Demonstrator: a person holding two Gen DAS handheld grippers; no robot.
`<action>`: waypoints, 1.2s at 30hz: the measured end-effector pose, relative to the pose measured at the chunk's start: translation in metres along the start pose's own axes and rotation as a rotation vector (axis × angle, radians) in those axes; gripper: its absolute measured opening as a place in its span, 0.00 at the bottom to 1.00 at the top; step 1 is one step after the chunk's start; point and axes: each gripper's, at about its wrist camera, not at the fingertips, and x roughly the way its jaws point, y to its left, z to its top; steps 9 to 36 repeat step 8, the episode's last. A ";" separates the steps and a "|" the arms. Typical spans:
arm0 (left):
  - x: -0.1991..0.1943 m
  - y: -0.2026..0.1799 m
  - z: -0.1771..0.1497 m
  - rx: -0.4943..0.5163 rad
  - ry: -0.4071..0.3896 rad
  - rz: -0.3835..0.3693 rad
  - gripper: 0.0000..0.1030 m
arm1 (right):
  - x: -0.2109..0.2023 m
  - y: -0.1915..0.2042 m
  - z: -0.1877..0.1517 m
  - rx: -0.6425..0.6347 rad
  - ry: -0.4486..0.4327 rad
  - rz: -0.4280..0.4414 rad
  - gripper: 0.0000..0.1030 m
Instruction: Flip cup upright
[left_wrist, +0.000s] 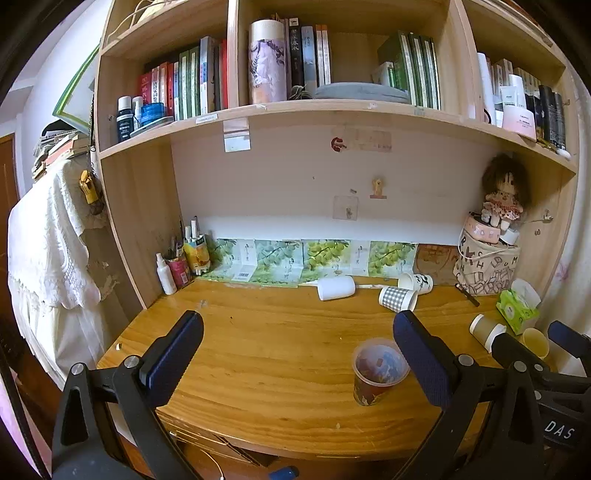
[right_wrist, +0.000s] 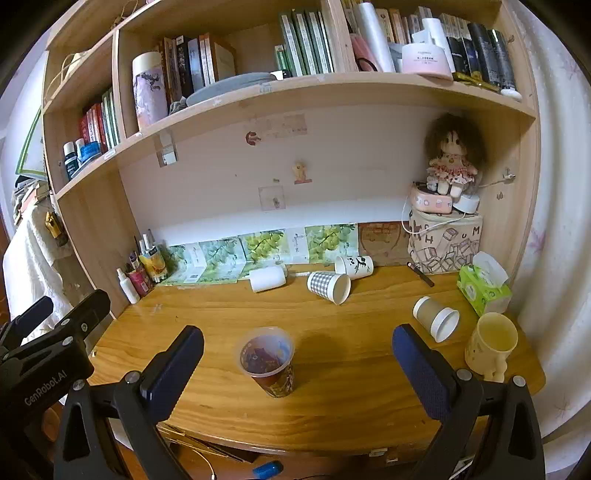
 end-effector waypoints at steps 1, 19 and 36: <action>0.001 -0.001 0.000 0.001 0.005 0.001 1.00 | 0.001 -0.001 0.000 -0.001 0.004 0.000 0.99; 0.006 -0.002 0.000 -0.005 0.024 0.004 1.00 | 0.010 -0.002 0.000 -0.005 0.045 -0.003 0.99; 0.006 -0.002 0.000 -0.005 0.024 0.004 1.00 | 0.010 -0.002 0.000 -0.005 0.045 -0.003 0.99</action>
